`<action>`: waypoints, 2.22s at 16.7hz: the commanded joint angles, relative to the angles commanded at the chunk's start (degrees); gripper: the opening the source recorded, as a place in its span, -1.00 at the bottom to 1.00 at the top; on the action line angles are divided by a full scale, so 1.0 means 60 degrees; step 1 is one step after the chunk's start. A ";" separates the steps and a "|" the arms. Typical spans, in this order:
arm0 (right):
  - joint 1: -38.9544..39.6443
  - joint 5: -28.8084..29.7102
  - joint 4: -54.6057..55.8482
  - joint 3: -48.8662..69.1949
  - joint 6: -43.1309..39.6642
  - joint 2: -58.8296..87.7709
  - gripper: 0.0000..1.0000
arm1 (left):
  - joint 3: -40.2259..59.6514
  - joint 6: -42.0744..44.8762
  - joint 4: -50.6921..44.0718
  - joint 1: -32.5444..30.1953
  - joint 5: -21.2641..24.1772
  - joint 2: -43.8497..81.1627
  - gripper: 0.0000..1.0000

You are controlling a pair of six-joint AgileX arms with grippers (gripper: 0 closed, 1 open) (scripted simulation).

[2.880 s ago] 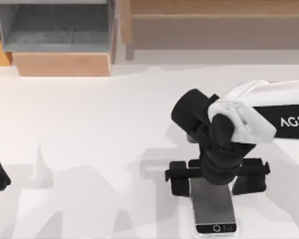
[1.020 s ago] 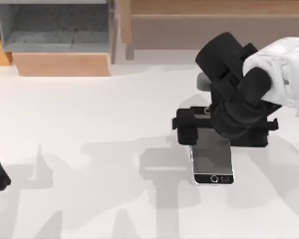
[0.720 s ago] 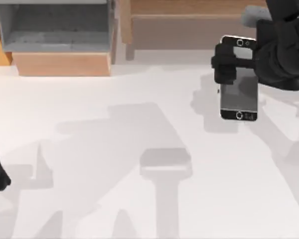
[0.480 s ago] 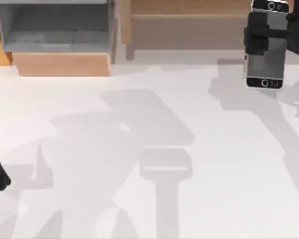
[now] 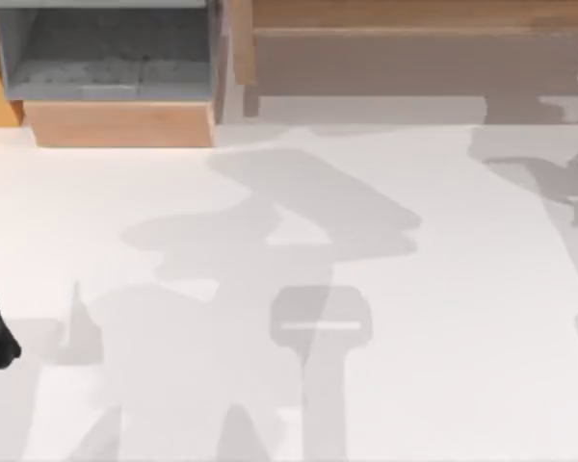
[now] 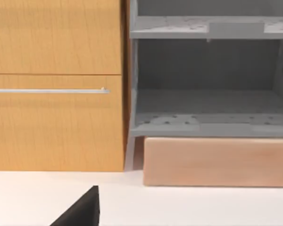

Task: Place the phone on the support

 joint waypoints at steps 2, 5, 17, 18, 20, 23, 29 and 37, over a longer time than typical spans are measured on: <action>-0.0450 -0.0194 0.0487 -0.0261 -0.0401 -0.0116 -1.00 | 0.0000 0.0000 0.0000 0.0000 0.0000 0.0000 1.00; -0.1142 -0.0350 0.1181 -0.0710 -0.0974 -0.0243 -1.00 | 0.0000 0.0000 0.0000 0.0000 0.0000 0.0000 1.00; -0.2797 -0.1259 0.3055 -0.2946 -0.2236 -0.0369 -1.00 | 0.0000 0.0000 0.0000 0.0000 0.0000 0.0000 1.00; -0.2847 -0.1313 0.3114 -0.3066 -0.2244 -0.0378 -1.00 | 0.0000 0.0000 0.0000 0.0000 0.0000 0.0000 1.00; -0.2888 -0.1348 0.3158 -0.3143 -0.2250 -0.0387 -1.00 | 0.0000 0.0000 0.0000 0.0000 0.0000 0.0000 1.00; -0.2888 -0.1348 0.3158 -0.3143 -0.2250 -0.0387 -1.00 | 0.0000 0.0000 0.0000 0.0000 0.0000 0.0000 1.00; -0.2543 -0.1086 0.3012 -0.3040 -0.2146 -0.0368 -1.00 | 0.0000 0.0000 0.0000 0.0000 0.0000 0.0000 1.00; -0.2466 -0.0780 0.3841 -0.2325 -0.2229 0.1151 -1.00 | 0.0000 0.0000 0.0000 0.0000 0.0000 0.0000 1.00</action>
